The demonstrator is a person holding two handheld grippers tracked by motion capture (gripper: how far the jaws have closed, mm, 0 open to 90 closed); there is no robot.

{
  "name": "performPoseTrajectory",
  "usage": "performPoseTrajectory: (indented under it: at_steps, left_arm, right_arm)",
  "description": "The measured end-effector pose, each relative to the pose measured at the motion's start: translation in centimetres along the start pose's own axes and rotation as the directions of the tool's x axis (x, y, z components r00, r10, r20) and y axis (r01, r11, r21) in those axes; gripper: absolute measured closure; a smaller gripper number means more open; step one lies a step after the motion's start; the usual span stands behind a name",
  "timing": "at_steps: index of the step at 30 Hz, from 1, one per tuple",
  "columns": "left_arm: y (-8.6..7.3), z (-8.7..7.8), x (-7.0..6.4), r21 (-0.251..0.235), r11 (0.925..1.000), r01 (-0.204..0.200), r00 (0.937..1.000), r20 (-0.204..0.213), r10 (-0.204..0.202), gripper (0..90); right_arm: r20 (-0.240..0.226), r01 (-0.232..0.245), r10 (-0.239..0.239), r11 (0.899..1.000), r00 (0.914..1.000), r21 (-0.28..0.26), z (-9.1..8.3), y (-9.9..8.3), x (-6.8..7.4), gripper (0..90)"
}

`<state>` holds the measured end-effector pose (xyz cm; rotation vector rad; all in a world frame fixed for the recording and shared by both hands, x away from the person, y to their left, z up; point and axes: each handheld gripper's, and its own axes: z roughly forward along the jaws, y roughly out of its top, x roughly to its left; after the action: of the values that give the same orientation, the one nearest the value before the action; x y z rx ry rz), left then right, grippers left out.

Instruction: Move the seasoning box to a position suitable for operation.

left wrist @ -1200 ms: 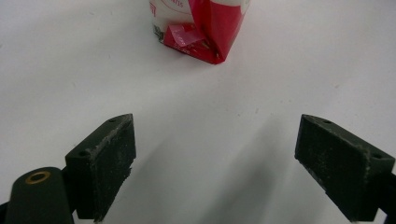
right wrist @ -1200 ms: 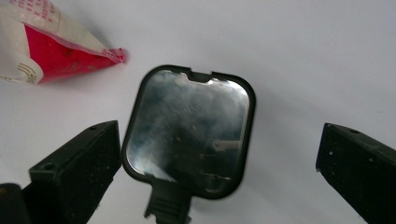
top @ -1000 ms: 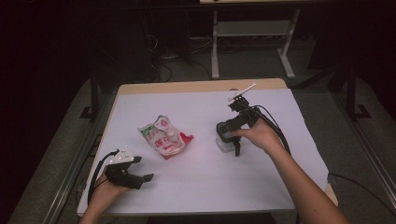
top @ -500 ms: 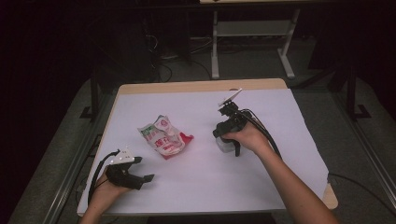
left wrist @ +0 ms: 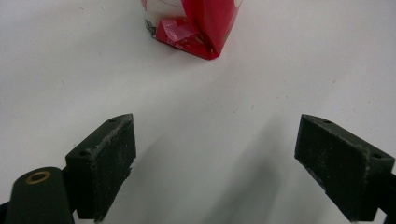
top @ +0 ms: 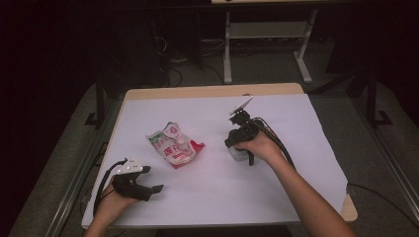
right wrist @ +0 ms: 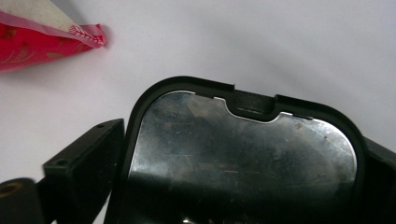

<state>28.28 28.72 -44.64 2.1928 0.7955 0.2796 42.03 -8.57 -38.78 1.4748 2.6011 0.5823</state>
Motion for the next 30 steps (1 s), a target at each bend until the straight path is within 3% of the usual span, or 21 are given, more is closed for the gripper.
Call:
performPoseTrajectory:
  at_steps: [15, 26, 30]
  left_arm:
    - [-0.06, 0.06, -0.02, 0.006, 1.0000, 0.000, 1.0000, 0.004, 0.000, 12.4]
    - [-0.09, 0.16, 0.02, 0.012, 0.9999, -0.007, 0.9999, 0.009, 0.007, 12.4]
    - [-0.09, 0.21, -0.01, 0.007, 1.0000, -0.001, 0.9999, 0.011, 0.001, 12.5]
  right_arm:
    - [0.037, 0.020, -0.020, 1.000, 0.9991, 0.010, -0.18, -0.03, 0.19, 12.6]
    - [0.032, 0.039, -0.039, 0.999, 0.9987, 0.007, -0.51, -0.09, 0.04, 14.0]
    - [0.010, 0.044, -0.044, 0.999, 0.9990, 0.002, -0.91, -0.24, -0.32, 14.7]
